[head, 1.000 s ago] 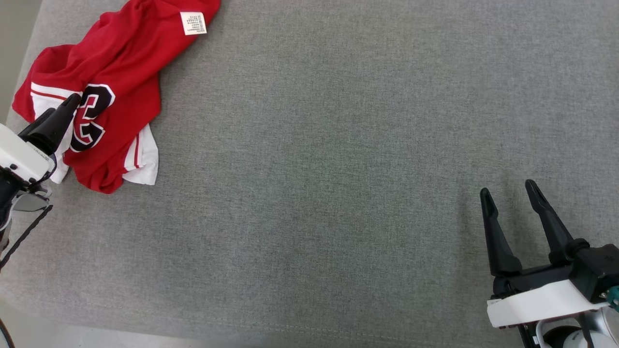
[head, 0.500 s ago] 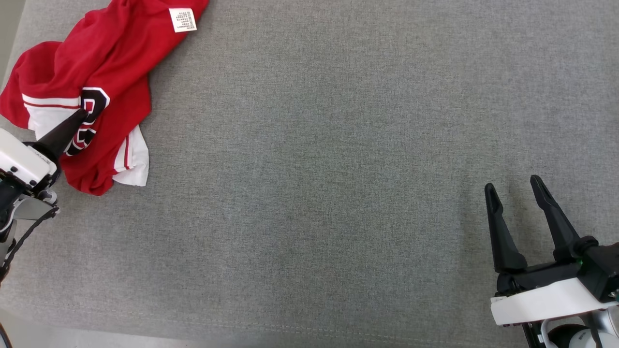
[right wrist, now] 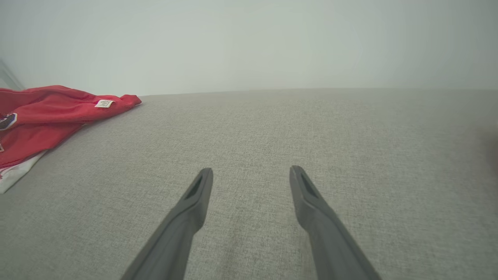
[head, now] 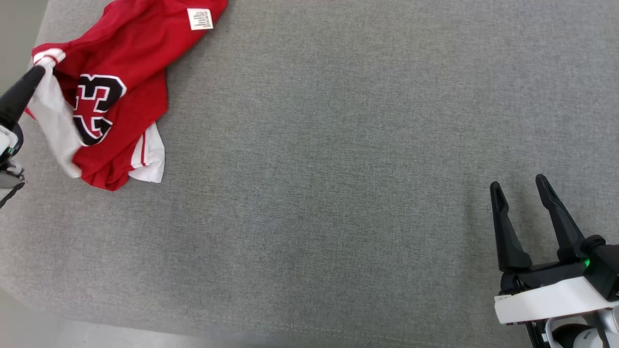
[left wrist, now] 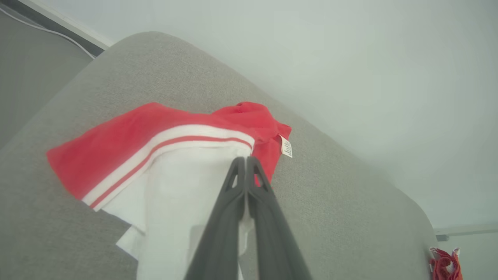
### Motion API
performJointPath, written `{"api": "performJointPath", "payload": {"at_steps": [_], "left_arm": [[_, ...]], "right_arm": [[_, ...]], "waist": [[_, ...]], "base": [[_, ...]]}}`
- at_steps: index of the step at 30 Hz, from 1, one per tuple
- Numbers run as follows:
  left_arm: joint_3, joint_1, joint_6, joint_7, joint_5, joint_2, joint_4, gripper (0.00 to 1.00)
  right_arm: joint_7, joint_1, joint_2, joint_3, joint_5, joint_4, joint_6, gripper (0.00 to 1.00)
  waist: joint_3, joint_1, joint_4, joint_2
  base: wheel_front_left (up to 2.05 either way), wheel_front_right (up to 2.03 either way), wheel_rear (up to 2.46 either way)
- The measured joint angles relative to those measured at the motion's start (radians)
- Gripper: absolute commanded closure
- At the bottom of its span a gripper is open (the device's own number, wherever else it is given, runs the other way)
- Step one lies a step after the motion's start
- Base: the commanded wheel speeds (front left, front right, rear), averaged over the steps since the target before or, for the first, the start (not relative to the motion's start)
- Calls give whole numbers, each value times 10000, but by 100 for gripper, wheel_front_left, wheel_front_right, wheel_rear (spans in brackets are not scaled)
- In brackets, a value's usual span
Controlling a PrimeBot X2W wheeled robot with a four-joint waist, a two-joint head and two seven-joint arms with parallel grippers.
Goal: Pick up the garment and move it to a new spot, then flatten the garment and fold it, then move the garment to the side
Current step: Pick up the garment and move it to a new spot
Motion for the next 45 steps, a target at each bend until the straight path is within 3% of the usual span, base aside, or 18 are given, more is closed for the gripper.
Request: {"api": "performJointPath", "payload": {"at_steps": [7, 12, 20, 24, 33, 44, 45], "left_arm": [[-13, 22, 0, -399, 247, 194, -1691, 100], [-476, 390, 0, -746, 412, 75, -3659, 100], [-2692, 945, 0, -1271, 1139, -1407, -5641, 100], [-3887, 941, 0, -1300, 1093, -2449, -5465, 100], [-5417, 25, 2, -1066, 899, -3919, -4546, 100], [-6286, -1245, 2, -1275, 886, -4711, -3097, 100], [-6372, -1276, 2, -1327, 886, -4742, -2920, 91]], "right_arm": [[-52, -22, -2, 105, 232, 84, 0, 0], [-385, -245, -4, 167, 525, 399, 0, 0], [-1012, -294, -6, 336, 1081, 1099, 0, 0], [-1333, -427, -6, 495, 1287, 1392, -2, 0], [-1762, -627, -2, 777, 1718, 1841, 0, 0], [-1964, -685, 2, 895, 1983, 2033, -2, 0], [-2025, -685, 2, 892, 1985, 2052, -2, 0]], "waist": [[-143, 0, 77, -1], [-319, 0, 30, 0], [-685, 0, -333, 0], [-789, 0, -822, 0], [-727, 0, -1990, 0], [-385, 0, -3690, -1], [-323, 0, -3763, 0]], "base": [[0, 0, 0], [0, 0, 0], [0, 0, 0], [0, 0, 0], [0, 0, 0], [0, 0, 0], [0, 0, 0]]}}
